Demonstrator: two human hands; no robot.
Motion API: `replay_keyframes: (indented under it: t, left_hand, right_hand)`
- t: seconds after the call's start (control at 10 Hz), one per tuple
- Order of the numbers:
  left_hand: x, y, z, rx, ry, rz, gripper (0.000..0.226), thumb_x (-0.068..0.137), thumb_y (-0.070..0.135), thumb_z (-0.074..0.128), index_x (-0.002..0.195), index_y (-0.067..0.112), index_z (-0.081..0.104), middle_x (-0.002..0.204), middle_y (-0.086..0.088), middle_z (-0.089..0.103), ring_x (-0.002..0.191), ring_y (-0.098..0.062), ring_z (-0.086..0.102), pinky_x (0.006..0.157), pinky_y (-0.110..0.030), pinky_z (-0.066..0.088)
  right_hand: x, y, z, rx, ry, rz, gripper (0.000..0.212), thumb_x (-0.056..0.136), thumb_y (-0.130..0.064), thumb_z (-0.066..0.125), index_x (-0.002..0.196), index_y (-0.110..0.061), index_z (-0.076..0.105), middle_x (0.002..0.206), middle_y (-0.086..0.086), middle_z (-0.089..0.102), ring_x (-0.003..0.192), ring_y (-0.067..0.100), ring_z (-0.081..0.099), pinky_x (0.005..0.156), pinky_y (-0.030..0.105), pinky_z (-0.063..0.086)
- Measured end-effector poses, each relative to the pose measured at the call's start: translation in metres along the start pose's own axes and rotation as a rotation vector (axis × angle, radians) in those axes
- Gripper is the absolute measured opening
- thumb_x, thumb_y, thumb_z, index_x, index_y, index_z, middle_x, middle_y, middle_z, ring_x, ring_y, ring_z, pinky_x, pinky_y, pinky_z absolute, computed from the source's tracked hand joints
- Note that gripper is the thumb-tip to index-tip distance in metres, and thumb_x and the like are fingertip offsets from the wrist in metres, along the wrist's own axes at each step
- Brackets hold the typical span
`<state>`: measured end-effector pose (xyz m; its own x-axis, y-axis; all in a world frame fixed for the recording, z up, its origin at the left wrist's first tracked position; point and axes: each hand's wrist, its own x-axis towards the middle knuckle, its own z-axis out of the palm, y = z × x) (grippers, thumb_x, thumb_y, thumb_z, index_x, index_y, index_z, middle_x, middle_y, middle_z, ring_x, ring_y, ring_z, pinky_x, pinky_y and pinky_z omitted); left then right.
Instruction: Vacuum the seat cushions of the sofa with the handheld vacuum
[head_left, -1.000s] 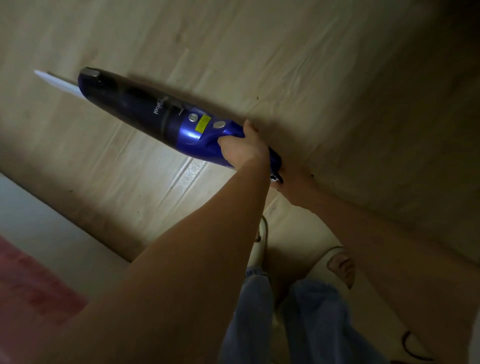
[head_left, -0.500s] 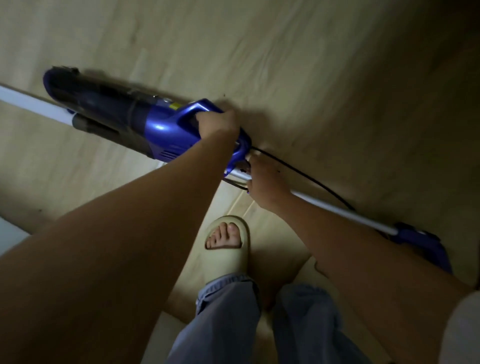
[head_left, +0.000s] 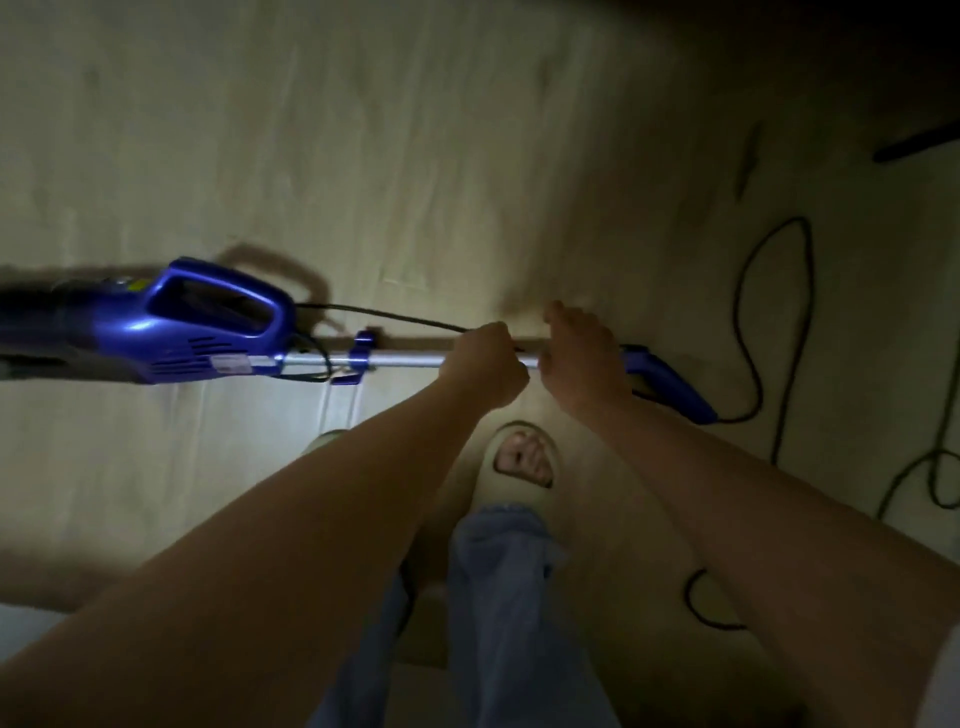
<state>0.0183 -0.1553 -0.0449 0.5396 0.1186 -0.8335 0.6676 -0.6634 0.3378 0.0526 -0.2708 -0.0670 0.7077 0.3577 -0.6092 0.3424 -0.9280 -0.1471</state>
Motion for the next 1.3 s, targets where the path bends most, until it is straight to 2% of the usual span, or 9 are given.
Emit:
replay_keyframes:
  t: [0.1,0.2,0.3,0.4,0.6,0.8,1.0,1.2,1.3]
  left_hand:
    - [0.012,0.025,0.038,0.141,-0.016,0.185,0.049,0.09,0.013,0.053,0.137,0.01,0.042,0.131,-0.012,0.054,0.121,-0.029,0.049,0.094,-0.035,0.042]
    - [0.027,0.024,0.066,0.32,0.019,0.292,0.06,0.091,0.009,0.055,0.145,0.011,0.031,0.14,-0.011,0.047,0.129,-0.028,0.043,0.103,-0.035,0.037]
    - [0.041,0.01,0.084,0.47,0.033,0.325,0.065,0.092,0.009,0.055,0.15,0.015,0.024,0.145,-0.009,0.043,0.133,-0.028,0.04,0.108,-0.037,0.033]
    - [0.05,-0.001,0.092,0.576,0.027,0.339,0.057,0.093,0.008,0.053,0.145,0.015,0.032,0.139,-0.009,0.049,0.128,-0.028,0.045,0.105,-0.041,0.037]
    - [0.059,-0.003,0.095,0.721,0.041,0.342,0.042,0.094,0.008,0.049,0.135,0.014,0.041,0.117,-0.008,0.058,0.103,-0.026,0.061,0.079,-0.037,0.048]
    - [0.064,-0.004,0.089,0.741,0.067,0.394,0.044,0.096,0.01,0.049,0.138,0.015,0.038,0.119,-0.009,0.058,0.105,-0.028,0.06,0.081,-0.038,0.049]
    - [0.059,-0.006,0.065,0.641,0.038,0.32,0.04,0.093,0.007,0.051,0.132,0.012,0.046,0.119,-0.011,0.056,0.106,-0.028,0.058,0.08,-0.037,0.047]
    - [0.011,-0.012,0.01,0.661,-0.106,0.207,0.04,0.092,0.013,0.051,0.132,0.015,0.049,0.127,-0.007,0.058,0.115,-0.028,0.058,0.091,-0.038,0.047]
    - [-0.023,-0.003,-0.04,0.659,-0.157,0.193,0.032,0.093,0.016,0.05,0.125,0.014,0.054,0.119,-0.006,0.06,0.103,-0.027,0.061,0.081,-0.035,0.048]
  right_hand:
    - [-0.004,0.065,0.003,-0.078,-0.03,0.048,0.06,0.089,-0.02,0.058,0.144,-0.018,0.033,0.136,0.01,0.045,0.119,0.03,0.049,0.1,0.039,0.038]
    - [-0.003,0.107,0.018,-0.048,-0.094,-0.073,0.06,0.092,-0.015,0.054,0.147,-0.022,0.032,0.143,0.008,0.04,0.121,0.029,0.047,0.102,0.037,0.038]
    - [-0.004,0.13,0.036,0.09,-0.098,-0.206,0.046,0.097,-0.008,0.046,0.142,-0.02,0.045,0.131,0.007,0.051,0.113,0.026,0.053,0.091,0.034,0.046]
    - [-0.007,0.139,0.048,0.058,-0.068,-0.264,0.041,0.098,-0.013,0.047,0.138,-0.019,0.048,0.126,0.005,0.056,0.109,0.023,0.057,0.084,0.031,0.047]
    - [-0.014,0.146,0.067,-0.136,0.022,-0.416,0.045,0.086,-0.003,0.062,0.129,-0.011,0.056,0.11,0.013,0.063,0.081,0.029,0.063,0.053,0.025,0.036]
    - [0.007,0.136,0.053,-0.128,-0.035,-0.37,0.029,0.094,-0.006,0.052,0.123,-0.009,0.054,0.117,0.012,0.053,0.089,0.027,0.058,0.061,0.028,0.032]
    - [0.005,0.116,0.041,-0.209,-0.043,-0.19,0.039,0.094,-0.007,0.049,0.132,-0.011,0.046,0.121,0.013,0.053,0.102,0.028,0.055,0.065,0.03,0.033]
    - [-0.022,0.068,-0.001,-0.162,-0.342,-0.022,0.03,0.092,-0.013,0.051,0.122,-0.009,0.053,0.119,0.013,0.059,0.102,0.03,0.061,0.081,0.035,0.048]
    - [-0.032,0.029,-0.056,-0.08,-0.472,-0.091,0.028,0.092,-0.011,0.051,0.119,-0.007,0.056,0.118,0.014,0.06,0.093,0.029,0.059,0.07,0.029,0.043]
